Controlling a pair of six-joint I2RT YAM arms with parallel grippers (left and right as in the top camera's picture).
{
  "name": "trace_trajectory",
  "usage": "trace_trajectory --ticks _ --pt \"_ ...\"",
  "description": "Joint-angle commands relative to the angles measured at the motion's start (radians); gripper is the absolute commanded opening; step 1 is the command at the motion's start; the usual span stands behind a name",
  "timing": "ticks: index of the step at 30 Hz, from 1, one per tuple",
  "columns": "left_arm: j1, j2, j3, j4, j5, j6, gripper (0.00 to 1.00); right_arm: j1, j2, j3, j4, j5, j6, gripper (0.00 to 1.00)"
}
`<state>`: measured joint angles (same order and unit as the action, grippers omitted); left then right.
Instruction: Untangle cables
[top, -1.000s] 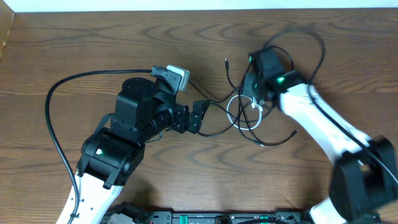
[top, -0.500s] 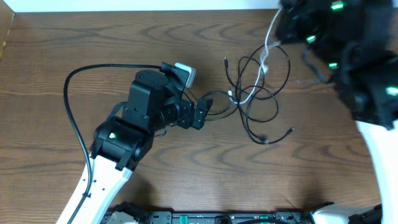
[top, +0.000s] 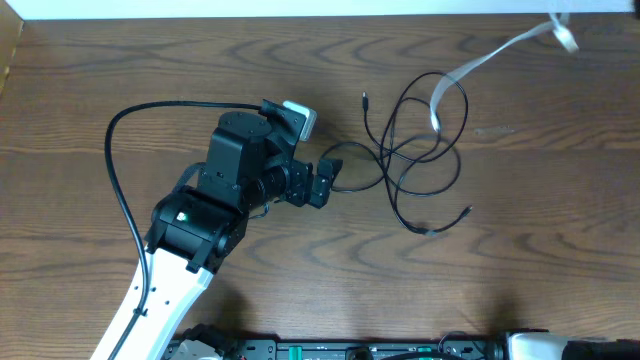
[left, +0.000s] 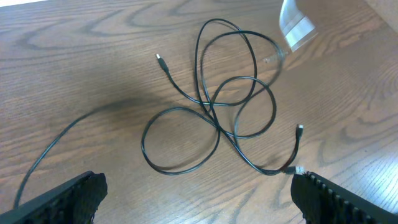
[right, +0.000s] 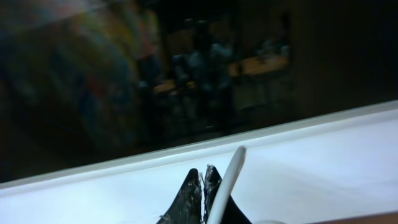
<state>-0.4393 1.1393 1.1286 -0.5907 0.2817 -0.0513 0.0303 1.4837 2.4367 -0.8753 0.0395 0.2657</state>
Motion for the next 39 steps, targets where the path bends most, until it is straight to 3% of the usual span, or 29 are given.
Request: trace_trajectory --ticks 1,10,27,39 --pt "0.0 0.0 0.008 0.001 -0.01 0.015 1.0 -0.126 0.01 0.011 -0.011 0.016 -0.02 0.01" --pt "0.0 0.0 0.008 0.001 -0.01 0.018 1.0 -0.467 0.072 0.01 -0.11 0.04 -0.021 0.01" --pt "-0.001 0.004 0.008 0.0 -0.01 0.018 1.0 -0.747 0.521 0.01 -0.18 0.037 -0.073 0.01" --pt "-0.001 0.004 0.008 -0.001 -0.01 0.018 1.0 -0.921 0.79 0.009 -0.335 0.015 -0.046 0.02"
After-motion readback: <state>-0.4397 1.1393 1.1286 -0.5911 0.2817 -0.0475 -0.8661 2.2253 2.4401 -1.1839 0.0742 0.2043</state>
